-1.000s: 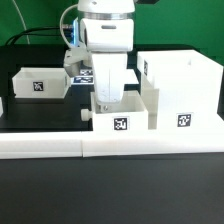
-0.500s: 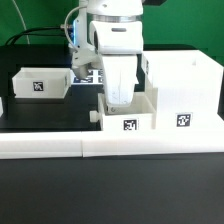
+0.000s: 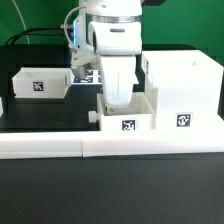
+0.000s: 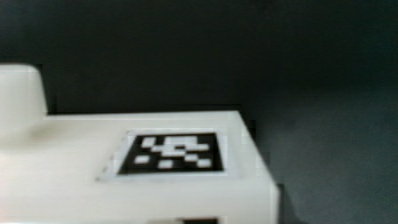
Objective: Assemble drawer
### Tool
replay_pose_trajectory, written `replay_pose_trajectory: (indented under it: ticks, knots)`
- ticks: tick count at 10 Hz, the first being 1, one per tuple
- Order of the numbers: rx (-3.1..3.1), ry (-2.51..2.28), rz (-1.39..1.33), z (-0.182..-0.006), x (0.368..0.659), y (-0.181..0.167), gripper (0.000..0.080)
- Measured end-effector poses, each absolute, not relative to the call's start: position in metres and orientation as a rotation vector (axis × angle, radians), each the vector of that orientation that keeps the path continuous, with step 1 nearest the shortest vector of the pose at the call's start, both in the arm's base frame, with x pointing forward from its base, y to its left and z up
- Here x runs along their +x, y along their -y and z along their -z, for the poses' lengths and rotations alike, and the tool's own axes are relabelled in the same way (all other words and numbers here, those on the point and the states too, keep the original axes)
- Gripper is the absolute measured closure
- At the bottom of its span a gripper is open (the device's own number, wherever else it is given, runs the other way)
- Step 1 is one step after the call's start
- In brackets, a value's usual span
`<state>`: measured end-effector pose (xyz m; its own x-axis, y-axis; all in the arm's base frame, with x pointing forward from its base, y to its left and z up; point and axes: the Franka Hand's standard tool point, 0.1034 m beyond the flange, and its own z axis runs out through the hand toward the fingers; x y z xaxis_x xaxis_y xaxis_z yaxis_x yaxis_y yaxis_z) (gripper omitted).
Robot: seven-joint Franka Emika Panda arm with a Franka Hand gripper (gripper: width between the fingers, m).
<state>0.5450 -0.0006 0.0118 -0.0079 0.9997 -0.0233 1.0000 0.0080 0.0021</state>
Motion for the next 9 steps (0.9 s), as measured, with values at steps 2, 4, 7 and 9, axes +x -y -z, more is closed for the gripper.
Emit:
replay_pose_trajectory:
  ticks: [2,4,7,9]
  knots:
    - [2.212,-2.207,0.025,-0.0113,0.5444,0.0013,0.0755]
    - [2.212,-2.206,0.026,-0.0112,0.5443,0.0017,0.0755]
    - [2.229,-2.183,0.015,-0.0106,0.5442,0.0017,0.0755]
    - [2.224,-2.177,-0.002,-0.0100,0.5442,0.0014,0.0755]
